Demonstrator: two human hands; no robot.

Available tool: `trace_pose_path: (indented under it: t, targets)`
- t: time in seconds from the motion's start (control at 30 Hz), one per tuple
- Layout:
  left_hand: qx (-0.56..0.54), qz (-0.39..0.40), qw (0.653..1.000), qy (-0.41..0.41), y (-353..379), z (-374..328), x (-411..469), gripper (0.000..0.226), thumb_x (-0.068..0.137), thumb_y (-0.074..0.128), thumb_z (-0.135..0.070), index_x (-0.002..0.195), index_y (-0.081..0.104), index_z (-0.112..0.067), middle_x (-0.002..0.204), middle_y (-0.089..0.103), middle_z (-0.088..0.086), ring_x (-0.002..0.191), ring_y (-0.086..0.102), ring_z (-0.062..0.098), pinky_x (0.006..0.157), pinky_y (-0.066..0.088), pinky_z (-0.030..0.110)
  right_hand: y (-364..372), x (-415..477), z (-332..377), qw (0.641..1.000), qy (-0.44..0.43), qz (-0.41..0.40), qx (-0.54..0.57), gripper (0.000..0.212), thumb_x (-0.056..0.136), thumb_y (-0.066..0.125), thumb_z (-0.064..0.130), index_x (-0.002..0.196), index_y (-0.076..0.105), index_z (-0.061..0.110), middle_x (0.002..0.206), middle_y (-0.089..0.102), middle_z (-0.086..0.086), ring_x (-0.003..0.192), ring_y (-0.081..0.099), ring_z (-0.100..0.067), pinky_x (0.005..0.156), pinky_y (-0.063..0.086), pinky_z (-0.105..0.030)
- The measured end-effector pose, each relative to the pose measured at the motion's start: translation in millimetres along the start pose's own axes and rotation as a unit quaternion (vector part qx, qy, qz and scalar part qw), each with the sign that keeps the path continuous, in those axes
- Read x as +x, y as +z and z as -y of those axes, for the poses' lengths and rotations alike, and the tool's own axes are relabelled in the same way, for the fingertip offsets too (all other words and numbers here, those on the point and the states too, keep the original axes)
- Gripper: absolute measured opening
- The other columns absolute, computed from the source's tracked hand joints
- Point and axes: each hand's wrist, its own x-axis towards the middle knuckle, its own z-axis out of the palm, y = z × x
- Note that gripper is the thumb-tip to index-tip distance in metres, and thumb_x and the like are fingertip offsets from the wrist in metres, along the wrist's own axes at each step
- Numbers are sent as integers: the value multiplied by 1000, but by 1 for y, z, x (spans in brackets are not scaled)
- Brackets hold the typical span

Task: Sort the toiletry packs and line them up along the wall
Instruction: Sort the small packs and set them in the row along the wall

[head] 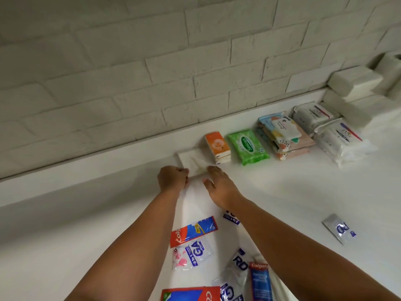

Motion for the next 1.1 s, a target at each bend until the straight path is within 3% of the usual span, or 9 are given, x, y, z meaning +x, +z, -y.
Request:
trace_pose_path:
  t: [0.3,0.5,0.7,0.83,0.93,1.1]
  targets:
    - [31,-23,998,42,-1,3,-5,37,85,70,-37,55,69,-15,55,70,4,62,71,27,74,60,39,-7,-1,0,1000,6,19,-6,54,103,43,31,150,31,7,158,30,-10,147,25,-23,117,17,-28]
    - [69,-37,994,82,-18,0,-36,29,87,64,-43,85,77,-17,80,75,2,82,70,25,79,55,33,-33,-31,1,999,20,3,37,50,101,48,34,146,41,13,149,47,-7,136,45,-24,110,31,-27]
    - [-17,-27,990,136,-10,-15,-126,12,89,70,-20,98,76,-16,86,72,-4,85,67,15,81,49,23,-72,-92,-12,997,11,21,67,41,99,51,33,138,53,22,141,55,-3,130,50,-15,99,31,-16]
    - [-20,-3,985,170,9,-13,-190,12,88,72,-24,98,76,-19,90,75,-8,81,69,4,82,53,22,-99,-141,-34,999,-8,14,45,37,99,53,30,135,56,23,140,55,3,130,50,-13,101,30,-13]
    - [-1,13,981,191,27,-13,-235,10,89,73,-24,99,75,-22,90,74,-12,76,66,-8,72,47,6,-116,-179,-58,1000,-11,8,28,37,97,56,30,133,57,22,137,58,4,122,56,-12,103,37,-18]
    - [12,48,979,196,68,-5,-305,15,86,76,-24,100,74,-19,90,72,-11,74,66,1,75,52,12,-135,-240,-107,1000,-2,9,4,40,93,62,30,132,57,21,132,59,8,121,55,-10,101,35,-14]
